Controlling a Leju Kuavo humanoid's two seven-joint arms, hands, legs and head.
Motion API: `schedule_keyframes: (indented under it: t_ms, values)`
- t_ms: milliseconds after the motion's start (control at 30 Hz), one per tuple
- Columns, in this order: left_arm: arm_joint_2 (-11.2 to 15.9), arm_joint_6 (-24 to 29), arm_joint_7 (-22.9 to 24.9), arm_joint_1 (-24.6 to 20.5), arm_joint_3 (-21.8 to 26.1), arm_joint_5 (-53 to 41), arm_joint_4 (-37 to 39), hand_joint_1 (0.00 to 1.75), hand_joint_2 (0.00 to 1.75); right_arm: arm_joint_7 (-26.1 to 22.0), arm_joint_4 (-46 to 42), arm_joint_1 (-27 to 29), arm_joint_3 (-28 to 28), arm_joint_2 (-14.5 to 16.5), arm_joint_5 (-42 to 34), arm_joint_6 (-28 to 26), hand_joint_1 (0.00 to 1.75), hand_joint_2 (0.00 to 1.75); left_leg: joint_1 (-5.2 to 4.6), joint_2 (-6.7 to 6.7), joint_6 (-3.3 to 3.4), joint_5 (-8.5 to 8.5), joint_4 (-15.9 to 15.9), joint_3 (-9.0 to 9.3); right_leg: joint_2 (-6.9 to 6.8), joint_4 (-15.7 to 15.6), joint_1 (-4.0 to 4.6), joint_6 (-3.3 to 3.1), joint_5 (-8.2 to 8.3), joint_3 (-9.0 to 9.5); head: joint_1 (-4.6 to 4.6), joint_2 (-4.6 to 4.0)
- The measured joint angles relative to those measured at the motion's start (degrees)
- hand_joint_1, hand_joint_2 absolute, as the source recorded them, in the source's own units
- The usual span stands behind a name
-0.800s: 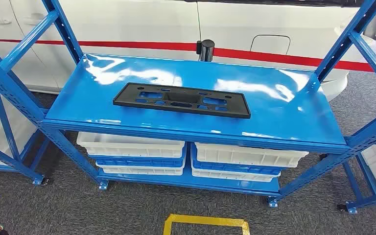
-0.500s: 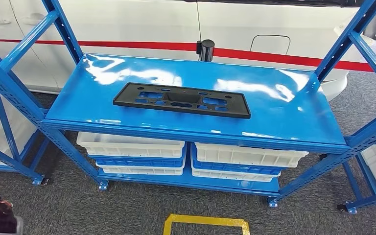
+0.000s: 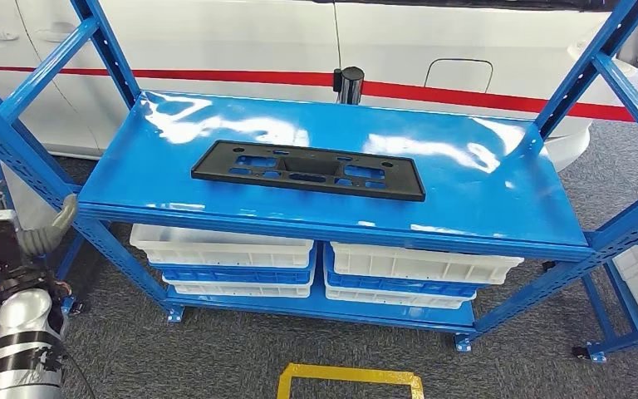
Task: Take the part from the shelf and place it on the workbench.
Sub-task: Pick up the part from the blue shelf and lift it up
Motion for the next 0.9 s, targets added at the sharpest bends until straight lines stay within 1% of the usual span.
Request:
schedule_keyframes:
  t_ms: [233, 533, 900]
  values:
    - [1.3, 1.9, 3.0, -6.6, -6.6, -9.0, 7.9, 0.00, 1.75, 0.5, 0.0, -0.5, 0.7, 0.0, 1.3, 0.4, 0.00, 0.00, 0.00, 0.00, 0.00, 0.01, 0.0, 0.00, 0.00, 0.0, 0.00, 0.00, 0.00, 0.01, 0.00, 0.00]
    - [2.0, 4.5, 7.4, -14.7, -15.5, -20.9, 18.0, 0.00, 1.75, 1.3, 0.1, -1.3, 1.8, 0.2, 3.1, 1.1, 0.00, 0.00, -0.01, -0.01, 0.03, 0.03, 0.0, -0.01, 0.00, 0.0, 0.00, 0.01, 0.01, 0.03, 0.00, 0.00]
    - [1.7, 7.5, 13.7, -23.1, -26.7, -35.6, 29.0, 0.00, 1.75, 2.1, 0.2, -2.4, 3.0, 0.3, 5.3, 1.6, 0.00, 0.00, -0.02, -0.01, 0.03, 0.04, 0.0, -0.01, 0.00, 0.0, 0.00, 0.02, 0.02, 0.02, 0.00, 0.00]
